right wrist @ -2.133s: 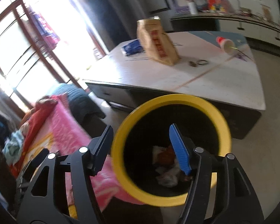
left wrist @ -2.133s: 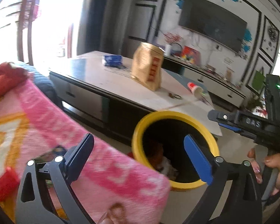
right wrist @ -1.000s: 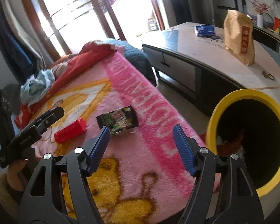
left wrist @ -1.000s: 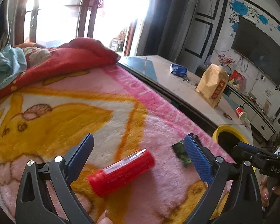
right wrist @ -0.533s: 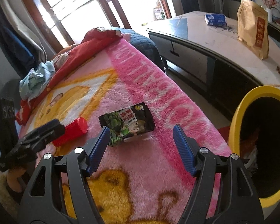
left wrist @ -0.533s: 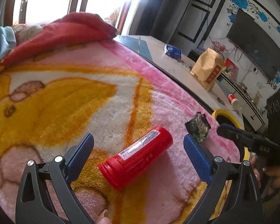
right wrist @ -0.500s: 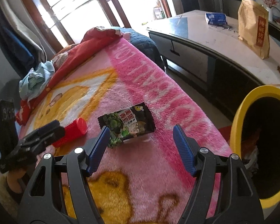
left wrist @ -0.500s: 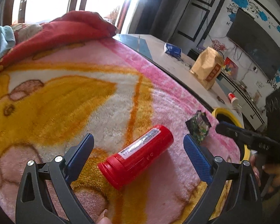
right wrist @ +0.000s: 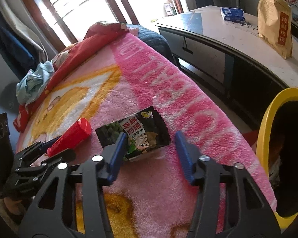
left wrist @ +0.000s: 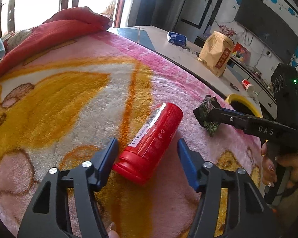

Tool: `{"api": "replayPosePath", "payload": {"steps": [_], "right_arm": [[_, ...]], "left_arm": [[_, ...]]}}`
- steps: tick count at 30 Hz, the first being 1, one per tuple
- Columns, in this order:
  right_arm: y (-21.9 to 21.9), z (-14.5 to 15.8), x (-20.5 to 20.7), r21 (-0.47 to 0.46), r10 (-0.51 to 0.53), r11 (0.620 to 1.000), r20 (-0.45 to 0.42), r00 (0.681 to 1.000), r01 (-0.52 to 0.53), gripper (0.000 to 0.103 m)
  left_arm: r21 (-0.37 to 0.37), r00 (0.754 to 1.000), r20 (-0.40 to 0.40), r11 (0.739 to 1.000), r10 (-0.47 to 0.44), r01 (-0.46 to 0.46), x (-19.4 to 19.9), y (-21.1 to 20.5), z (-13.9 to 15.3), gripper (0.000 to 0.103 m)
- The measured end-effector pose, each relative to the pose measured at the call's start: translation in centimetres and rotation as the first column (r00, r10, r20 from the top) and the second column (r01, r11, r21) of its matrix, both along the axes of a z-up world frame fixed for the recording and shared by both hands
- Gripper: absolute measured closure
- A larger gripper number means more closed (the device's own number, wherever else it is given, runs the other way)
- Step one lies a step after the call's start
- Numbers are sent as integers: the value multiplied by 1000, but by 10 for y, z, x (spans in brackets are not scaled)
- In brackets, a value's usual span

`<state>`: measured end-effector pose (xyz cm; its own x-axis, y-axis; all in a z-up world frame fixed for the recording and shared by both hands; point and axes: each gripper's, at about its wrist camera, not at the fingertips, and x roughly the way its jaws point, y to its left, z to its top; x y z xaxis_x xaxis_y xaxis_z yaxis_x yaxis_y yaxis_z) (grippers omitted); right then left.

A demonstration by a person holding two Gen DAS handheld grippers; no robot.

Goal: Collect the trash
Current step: 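Grasp the red can with the left tool while the right tool grasps the snack packet, then carry the red can and snack packet over the yellow bin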

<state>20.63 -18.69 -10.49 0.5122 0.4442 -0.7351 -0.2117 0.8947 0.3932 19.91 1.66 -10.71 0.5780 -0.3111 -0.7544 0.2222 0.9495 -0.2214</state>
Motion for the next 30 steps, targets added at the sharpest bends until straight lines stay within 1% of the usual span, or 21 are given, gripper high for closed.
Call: {"api": "replayPosePath", "payload": {"steps": [2,3,4,5,10,17,25,30], "right_arm": [[-5,-1,0,29,-2,1000,-5,1000,3,79],[-7,-2,0,51,3,999,-13,1000,-2,80],[-8,-2,0,63,9,998,-19,1000,-8,85],[-8,-2,-1,66,13,998,-20,1000,-12,90],[-11,6,-11,67,22,998,6,1000,-22,93],[-26,25,-30,29,17,999,86,996,-20,95],[-72,45,-40,20,-78,997,140,987,76,97],[-100,50,-42,25,-147,989,149,978,145,97]], "left_arm": [[8,1000,-1,1000,-7,7,0,-4,-1,53],[13,1000,-1,1000,-10,10,0,-6,-1,54],[19,1000,-2,1000,-16,16,0,-8,-1,59],[25,1000,-2,999,-21,21,0,-10,-1,62],[30,999,-1,999,-40,40,0,-18,-2,67],[24,997,14,997,-78,78,-6,-38,0,70],[11,991,49,992,-128,127,-15,-67,9,70],[2,984,70,987,-162,162,-16,-85,19,70]]}}
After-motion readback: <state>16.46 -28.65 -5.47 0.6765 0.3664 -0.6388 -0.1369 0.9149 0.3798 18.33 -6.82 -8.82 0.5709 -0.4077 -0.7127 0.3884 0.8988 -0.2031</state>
